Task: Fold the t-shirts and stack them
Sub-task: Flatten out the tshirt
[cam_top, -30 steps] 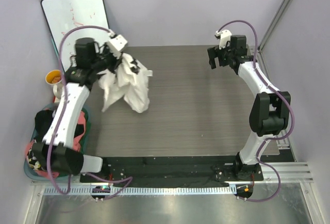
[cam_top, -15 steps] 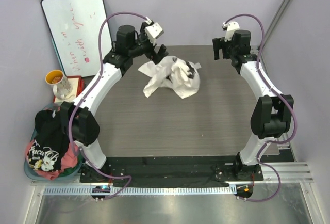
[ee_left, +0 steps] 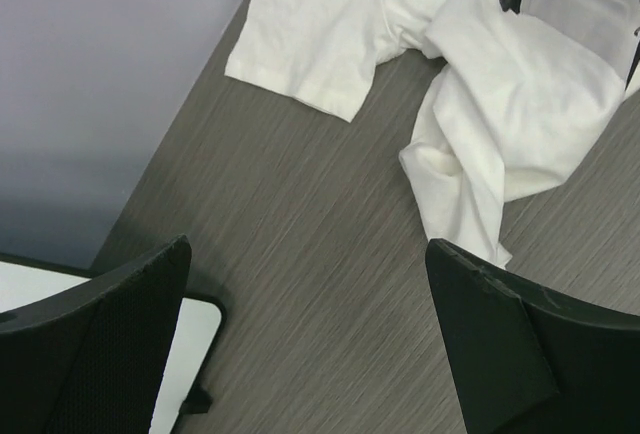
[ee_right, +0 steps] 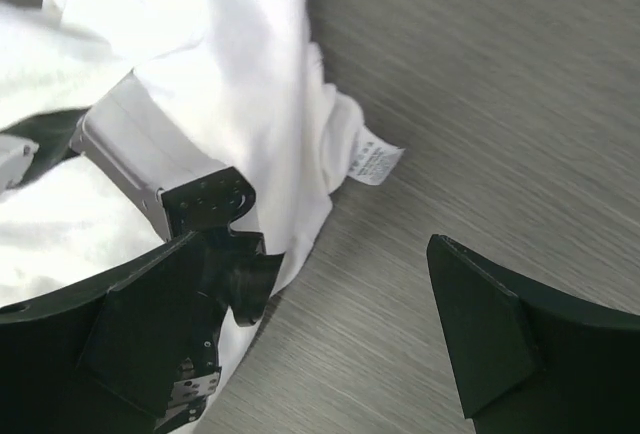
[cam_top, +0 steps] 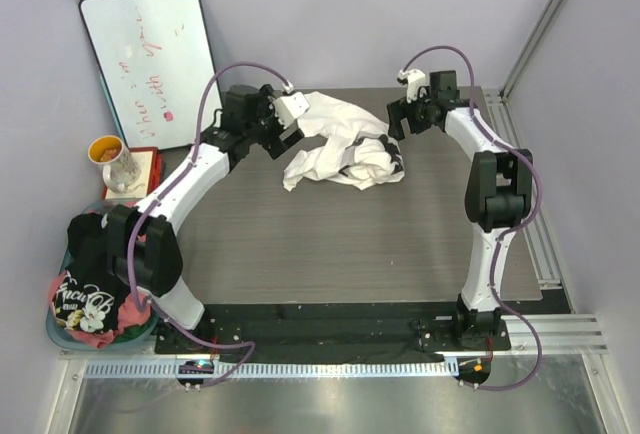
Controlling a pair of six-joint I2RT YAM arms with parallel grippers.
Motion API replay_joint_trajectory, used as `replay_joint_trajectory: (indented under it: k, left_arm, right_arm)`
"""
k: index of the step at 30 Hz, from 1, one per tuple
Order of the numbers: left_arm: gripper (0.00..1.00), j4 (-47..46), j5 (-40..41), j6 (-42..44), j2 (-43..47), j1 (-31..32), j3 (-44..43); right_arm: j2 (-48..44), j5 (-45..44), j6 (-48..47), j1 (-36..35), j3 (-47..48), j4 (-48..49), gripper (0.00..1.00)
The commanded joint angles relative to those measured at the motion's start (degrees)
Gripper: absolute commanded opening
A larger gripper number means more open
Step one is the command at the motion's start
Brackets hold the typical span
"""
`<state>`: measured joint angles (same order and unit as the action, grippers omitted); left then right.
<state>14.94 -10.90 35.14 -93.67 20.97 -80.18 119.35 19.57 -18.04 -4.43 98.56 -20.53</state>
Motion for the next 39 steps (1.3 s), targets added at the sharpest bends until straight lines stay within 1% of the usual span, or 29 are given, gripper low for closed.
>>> replay_joint_trajectory:
  k: [1, 4, 7, 11, 18, 24, 25, 26, 27, 28, 32, 33, 36, 39]
  left_arm:
    - [1.00, 1.1, -3.1, 5.0, -2.1, -0.1, -0.1]
    - [1.00, 6.3, -7.4, 7.7, -4.0, -0.1, -1.3]
    - [1.00, 10.3, -11.1, 9.2, -6.3, -0.1, -2.2]
    - [1.00, 12.6, -13.4, 11.5, -9.2, 0.7, -2.5]
    - [1.00, 12.2, -9.2, 11.9, -18.3, 1.7, -6.4]
    - [0.99, 9.2, -5.1, 11.0, -22.8, 1.9, -8.1]
    - [0.77, 9.1, -4.8, 11.1, -23.7, 1.9, -8.4]
    - [0.49, 9.1, -4.4, 11.0, -24.1, 1.9, -9.0]
    - [0.19, 9.1, -3.6, 10.6, -24.3, 1.9, -9.3]
    - [0.00, 9.1, -3.2, 10.4, -24.3, 1.9, -9.5]
    - [0.00, 10.4, -1.1, 9.2, -21.8, 1.7, -11.8]
    - [0.00, 10.8, -1.1, 7.6, -21.2, 1.3, -12.8]
    - [0.00, 11.2, -1.7, 3.4, -19.0, 0.2, -16.5]
    - [0.00, 12.9, -2.4, 2.5, -18.6, 0.0, -19.5]
  right_arm:
    - [1.4, 8.4, -12.3, -0.8, 7.7, -14.1, 0.98]
    - [-0.2, 8.5, -19.4, -0.9, 5.7, -17.9, 0.98]
    - [-3.9, 8.0, -24.1, -1.0, 1.2, -19.4, 0.99]
    - [-8.2, 7.5, -27.4, -0.9, -4.2, -21.1, 1.00]
    - [-12.4, 6.5, -26.8, -0.9, -6.7, -21.4, 1.00]
    - [-13.9, 5.8, -26.0, -1.0, -6.5, -21.6, 1.00]
    - [-14.1, 5.7, -26.2, -0.9, -7.1, -21.7, 1.00]
    - [-14.4, 5.5, -26.5, -1.0, -7.4, -21.9, 1.00]
    - [-14.6, 5.5, -28.0, -1.0, -7.9, -22.6, 1.00]
    - [-15.3, 5.4, -28.9, -0.9, -9.3, -23.0, 1.00]
    - [-16.4, 6.2, -34.9, -1.1, -12.4, -26.4, 1.00]
    - [-16.6, 6.4, -36.3, -1.2, -13.5, -26.7, 1.00]
    - [-16.8, 7.4, -38.1, -1.7, -15.2, -26.9, 1.00]
    - [-16.1, 7.7, -37.6, -2.6, -15.9, -24.2, 1.00]
